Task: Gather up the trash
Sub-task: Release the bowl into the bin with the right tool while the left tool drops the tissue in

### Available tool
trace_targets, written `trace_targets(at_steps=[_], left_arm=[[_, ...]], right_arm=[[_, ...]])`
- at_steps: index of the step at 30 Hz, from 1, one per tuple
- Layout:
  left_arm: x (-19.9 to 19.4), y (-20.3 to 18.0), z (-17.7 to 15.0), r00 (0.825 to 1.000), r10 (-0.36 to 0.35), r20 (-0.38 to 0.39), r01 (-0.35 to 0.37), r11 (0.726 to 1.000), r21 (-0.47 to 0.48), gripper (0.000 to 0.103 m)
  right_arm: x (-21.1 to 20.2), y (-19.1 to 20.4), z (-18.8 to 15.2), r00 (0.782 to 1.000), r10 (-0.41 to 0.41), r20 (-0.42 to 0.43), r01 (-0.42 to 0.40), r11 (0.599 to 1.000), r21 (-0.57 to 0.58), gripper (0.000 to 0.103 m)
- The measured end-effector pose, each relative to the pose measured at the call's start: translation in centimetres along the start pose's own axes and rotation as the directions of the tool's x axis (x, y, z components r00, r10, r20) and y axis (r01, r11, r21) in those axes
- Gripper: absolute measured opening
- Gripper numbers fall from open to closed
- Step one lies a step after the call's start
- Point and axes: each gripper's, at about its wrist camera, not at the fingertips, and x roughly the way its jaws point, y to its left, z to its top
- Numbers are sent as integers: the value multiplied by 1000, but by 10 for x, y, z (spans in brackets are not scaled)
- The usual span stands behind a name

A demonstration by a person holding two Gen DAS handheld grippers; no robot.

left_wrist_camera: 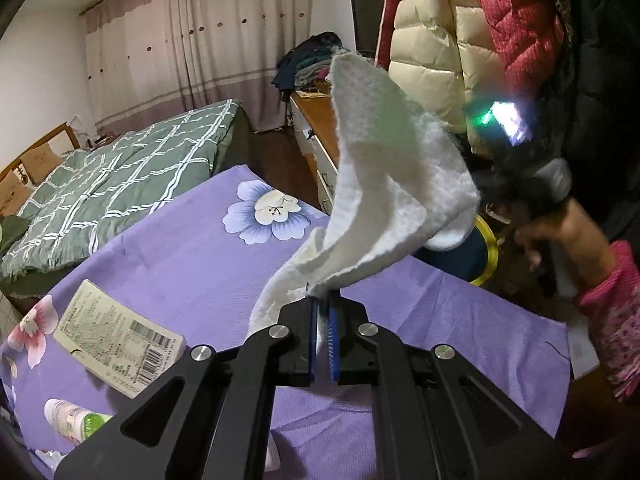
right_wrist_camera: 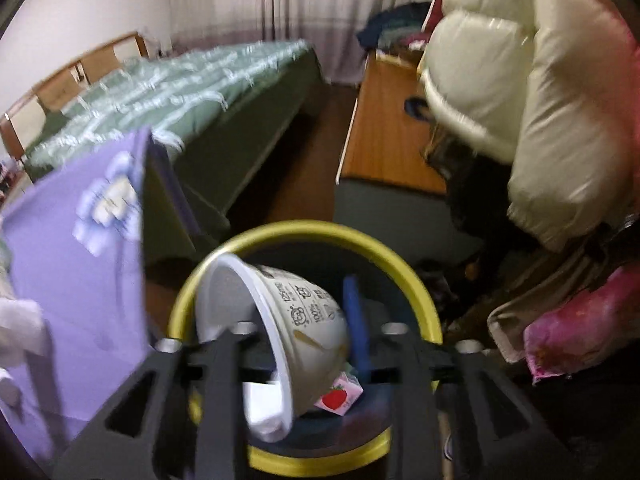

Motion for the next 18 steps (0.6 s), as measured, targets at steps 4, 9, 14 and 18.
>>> trace_targets(at_steps=[4,9,14,18], left_arm=[[-14,1,4,1000,9,13,-9,1000,-11,5],[-28,3,12,1000,7,13,-7,999,-38,5],[-34,-13,29,1000,-27,5,27,999,-25,5],[-29,-33,49,998,-60,11,60,998,3,5]], right_arm=[[6,0,-5,1000,-15,-8,15,1000,-5,57],[-8,-9,-10,1000,-16,26,16,1000,26,60],[-48,-24,-24,994,-13,104,8,999,49,60],[-79,-37,-44,987,5,158,-15,998,63,60]])
